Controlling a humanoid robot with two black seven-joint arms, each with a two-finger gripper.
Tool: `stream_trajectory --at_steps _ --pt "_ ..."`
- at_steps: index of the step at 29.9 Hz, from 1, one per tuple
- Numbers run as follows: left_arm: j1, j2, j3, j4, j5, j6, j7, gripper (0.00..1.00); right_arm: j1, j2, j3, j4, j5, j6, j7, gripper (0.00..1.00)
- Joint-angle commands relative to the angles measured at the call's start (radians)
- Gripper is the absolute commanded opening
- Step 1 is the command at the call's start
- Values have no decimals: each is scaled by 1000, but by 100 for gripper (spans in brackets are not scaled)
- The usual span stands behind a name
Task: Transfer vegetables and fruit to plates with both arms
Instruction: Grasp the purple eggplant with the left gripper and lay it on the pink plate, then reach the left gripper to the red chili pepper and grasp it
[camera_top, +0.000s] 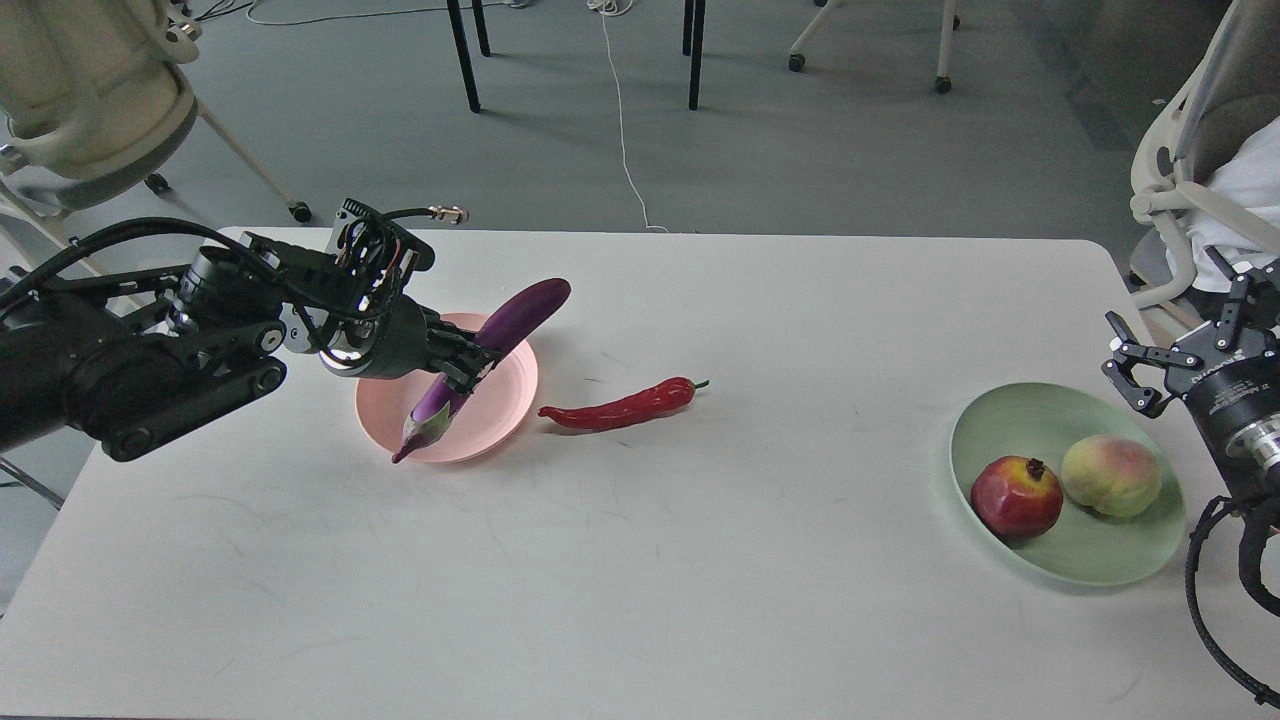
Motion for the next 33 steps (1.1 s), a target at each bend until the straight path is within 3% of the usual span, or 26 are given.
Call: stream_trajectory --at_steps 1,7,10,13,17,26,33 --pt "41 -8 0 96 0 7 -2 23 2 0 7 2 -1 0 0 99" --pt "64 -28 1 125 -2 28 -2 35 0 -3 5 2 -4 0 0 99" --pt "75 -28 1 127 -2 53 -2 47 0 -3 4 3 -6 0 0 99" --pt "72 -24 1 138 -3 59 -4 67 0 -1 2 6 -6 0 0 99" --pt "59 -26 0 139 -11 54 -10 77 -3 0 4 5 -7 0 0 99" --pt "-40 -35 -9 118 -11 48 -11 78 -1 -1 7 2 -7 0 0 99" --pt "-132 -184 -5 61 -11 47 -5 78 -3 -3 7 -1 -7 0 0 99"
